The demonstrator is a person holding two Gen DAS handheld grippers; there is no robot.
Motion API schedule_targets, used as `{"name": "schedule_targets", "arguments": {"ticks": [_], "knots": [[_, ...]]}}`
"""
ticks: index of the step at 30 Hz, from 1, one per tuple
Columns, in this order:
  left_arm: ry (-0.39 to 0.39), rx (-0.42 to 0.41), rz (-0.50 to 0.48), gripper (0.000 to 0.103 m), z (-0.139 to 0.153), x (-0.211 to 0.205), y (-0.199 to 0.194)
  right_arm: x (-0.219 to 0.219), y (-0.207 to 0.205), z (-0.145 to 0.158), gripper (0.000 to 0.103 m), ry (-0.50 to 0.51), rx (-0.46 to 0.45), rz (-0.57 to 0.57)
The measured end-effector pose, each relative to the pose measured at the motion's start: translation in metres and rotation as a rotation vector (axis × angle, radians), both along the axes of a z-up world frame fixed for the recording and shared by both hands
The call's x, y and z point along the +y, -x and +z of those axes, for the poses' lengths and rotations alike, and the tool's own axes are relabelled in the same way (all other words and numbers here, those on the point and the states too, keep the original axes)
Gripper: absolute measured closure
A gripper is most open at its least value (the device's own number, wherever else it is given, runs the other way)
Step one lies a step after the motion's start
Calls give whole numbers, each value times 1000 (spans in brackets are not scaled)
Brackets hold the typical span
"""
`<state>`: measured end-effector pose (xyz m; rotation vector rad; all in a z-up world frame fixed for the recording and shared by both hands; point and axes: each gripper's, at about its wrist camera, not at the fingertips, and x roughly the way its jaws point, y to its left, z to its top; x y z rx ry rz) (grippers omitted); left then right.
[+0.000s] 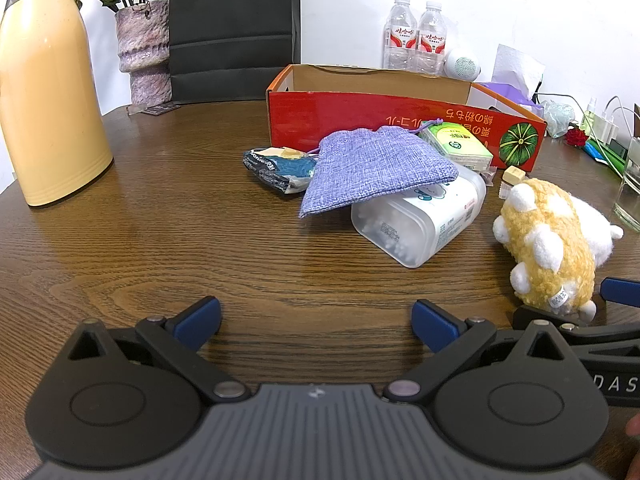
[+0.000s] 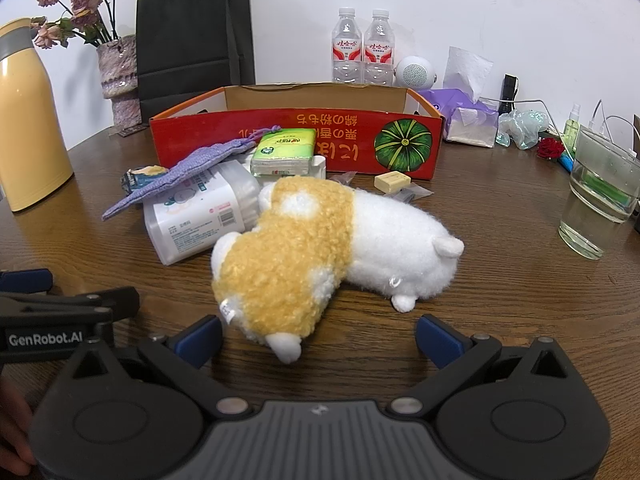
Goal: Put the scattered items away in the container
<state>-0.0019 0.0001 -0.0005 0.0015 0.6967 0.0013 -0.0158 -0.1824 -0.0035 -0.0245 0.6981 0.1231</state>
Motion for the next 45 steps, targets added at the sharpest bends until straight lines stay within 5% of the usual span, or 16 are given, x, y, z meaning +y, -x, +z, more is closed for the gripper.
{"name": "schedule_targets", "arguments": {"ticks": [45], "knots": [[-6,0,22,0,0,-1,-2,2,-2,0,0,-2,1,-11]]}}
